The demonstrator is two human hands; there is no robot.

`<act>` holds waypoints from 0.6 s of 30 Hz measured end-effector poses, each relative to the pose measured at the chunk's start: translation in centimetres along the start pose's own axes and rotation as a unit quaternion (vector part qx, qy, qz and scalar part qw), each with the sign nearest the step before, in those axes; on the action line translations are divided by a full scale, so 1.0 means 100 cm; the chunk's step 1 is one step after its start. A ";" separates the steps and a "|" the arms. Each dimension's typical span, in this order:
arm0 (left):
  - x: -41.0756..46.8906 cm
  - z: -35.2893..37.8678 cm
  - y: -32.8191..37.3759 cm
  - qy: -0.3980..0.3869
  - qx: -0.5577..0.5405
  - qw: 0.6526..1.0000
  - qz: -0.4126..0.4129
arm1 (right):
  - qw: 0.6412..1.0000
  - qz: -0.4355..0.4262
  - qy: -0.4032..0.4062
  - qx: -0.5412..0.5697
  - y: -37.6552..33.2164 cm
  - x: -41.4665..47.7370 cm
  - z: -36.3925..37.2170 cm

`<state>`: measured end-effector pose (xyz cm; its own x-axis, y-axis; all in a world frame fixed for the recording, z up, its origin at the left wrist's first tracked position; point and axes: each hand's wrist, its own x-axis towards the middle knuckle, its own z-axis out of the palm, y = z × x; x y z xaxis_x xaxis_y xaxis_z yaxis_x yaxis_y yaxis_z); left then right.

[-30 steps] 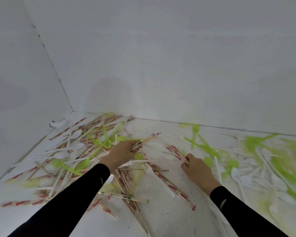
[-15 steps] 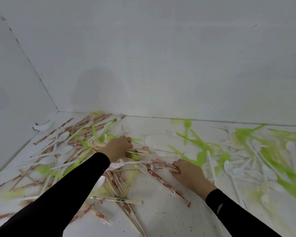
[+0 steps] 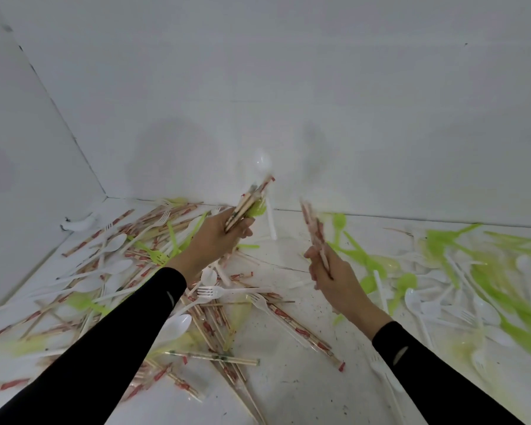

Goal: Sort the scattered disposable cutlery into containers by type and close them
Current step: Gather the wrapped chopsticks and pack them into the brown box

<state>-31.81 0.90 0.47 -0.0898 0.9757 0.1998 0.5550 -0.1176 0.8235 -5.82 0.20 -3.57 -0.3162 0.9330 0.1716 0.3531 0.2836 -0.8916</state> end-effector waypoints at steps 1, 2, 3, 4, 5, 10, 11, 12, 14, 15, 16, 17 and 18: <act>-0.002 -0.001 0.002 -0.010 0.003 1.000 0.007 | 1.000 0.005 -0.010 0.004 -0.002 -0.001 0.004; -0.005 -0.003 0.004 -0.024 0.013 1.000 0.014 | 1.000 0.013 -0.012 0.010 -0.005 -0.002 0.008; -0.006 -0.005 0.003 -0.044 0.021 0.999 0.016 | 0.999 0.030 -0.010 0.026 -0.008 -0.001 0.011; -0.008 -0.006 0.002 -0.064 0.024 0.998 0.014 | 0.996 0.062 -0.005 0.066 -0.011 0.001 0.013; -0.010 -0.006 0.001 -0.082 0.031 0.996 0.010 | 0.985 0.109 -0.004 0.134 -0.014 0.004 0.015; -0.019 0.003 -0.003 -0.154 0.131 0.978 0.043 | 0.851 0.263 -0.016 0.455 -0.028 0.023 0.017; -0.020 0.006 -0.004 -0.166 0.160 0.972 0.038 | 0.837 0.264 -0.010 0.479 -0.030 0.026 0.016; -0.021 0.007 -0.006 -0.180 0.198 0.963 0.042 | 0.828 0.261 -0.001 0.496 -0.031 0.028 0.014; -0.022 0.010 -0.009 -0.219 0.301 0.926 0.060 | 0.810 0.251 0.009 0.530 -0.030 0.030 0.009; -0.023 0.011 -0.012 -0.238 0.337 0.909 0.062 | 0.802 0.252 0.009 0.542 -0.027 0.031 0.005; -0.024 0.011 -0.016 -0.248 0.349 0.901 0.062 | 0.795 0.256 0.007 0.549 -0.025 0.032 0.001; -0.024 0.010 -0.017 -0.253 0.343 0.903 0.058 | 0.792 0.262 0.007 0.552 -0.022 0.033 -0.002; -0.025 0.009 -0.018 -0.253 0.324 0.910 0.051 | 0.792 0.266 0.009 0.549 -0.020 0.033 -0.005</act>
<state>-31.79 -1.18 -2.02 0.2915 0.9451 -0.1477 0.9248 -0.2389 0.2962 -7.15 2.85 -1.00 -0.3633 0.8615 -0.3547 -0.5490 -0.5055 -0.6656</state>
